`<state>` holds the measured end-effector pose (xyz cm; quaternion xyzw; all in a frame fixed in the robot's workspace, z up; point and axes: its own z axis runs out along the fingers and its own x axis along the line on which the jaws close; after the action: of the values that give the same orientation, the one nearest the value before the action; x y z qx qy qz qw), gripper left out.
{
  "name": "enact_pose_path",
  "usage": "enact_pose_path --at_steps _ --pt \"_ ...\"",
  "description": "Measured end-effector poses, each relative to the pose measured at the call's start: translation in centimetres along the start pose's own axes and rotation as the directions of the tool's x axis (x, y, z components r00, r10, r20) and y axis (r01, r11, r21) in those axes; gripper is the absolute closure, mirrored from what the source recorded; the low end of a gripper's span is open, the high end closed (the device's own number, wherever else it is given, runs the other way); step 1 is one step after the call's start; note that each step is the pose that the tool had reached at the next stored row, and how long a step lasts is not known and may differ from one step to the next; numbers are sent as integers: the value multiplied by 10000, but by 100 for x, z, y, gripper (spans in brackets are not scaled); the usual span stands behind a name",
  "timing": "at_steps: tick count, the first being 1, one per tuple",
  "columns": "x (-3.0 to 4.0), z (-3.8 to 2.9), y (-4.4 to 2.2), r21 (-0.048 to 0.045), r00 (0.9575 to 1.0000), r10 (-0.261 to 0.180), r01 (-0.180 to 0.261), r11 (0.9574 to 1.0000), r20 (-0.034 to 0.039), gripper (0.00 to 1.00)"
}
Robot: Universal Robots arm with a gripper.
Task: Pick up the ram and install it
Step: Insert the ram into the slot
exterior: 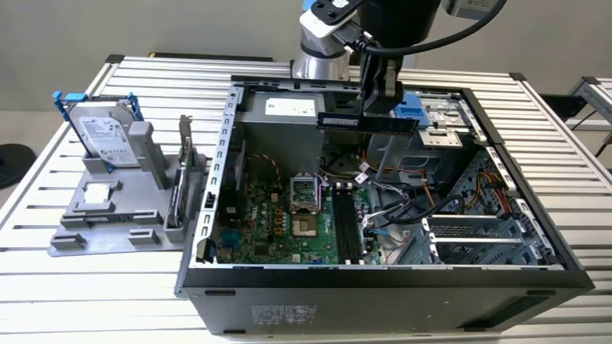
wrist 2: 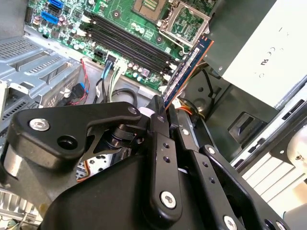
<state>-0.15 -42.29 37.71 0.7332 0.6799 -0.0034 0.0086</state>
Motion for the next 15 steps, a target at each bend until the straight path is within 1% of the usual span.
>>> enact_pose_path --at_steps 8,11,15 --pt "1 0 0 0 10000 21 -21 10000 1 100" --pt "1 0 0 4 9997 243 -243 9997 2 100" --pt "1 0 0 10 9983 584 -584 9983 6 100"
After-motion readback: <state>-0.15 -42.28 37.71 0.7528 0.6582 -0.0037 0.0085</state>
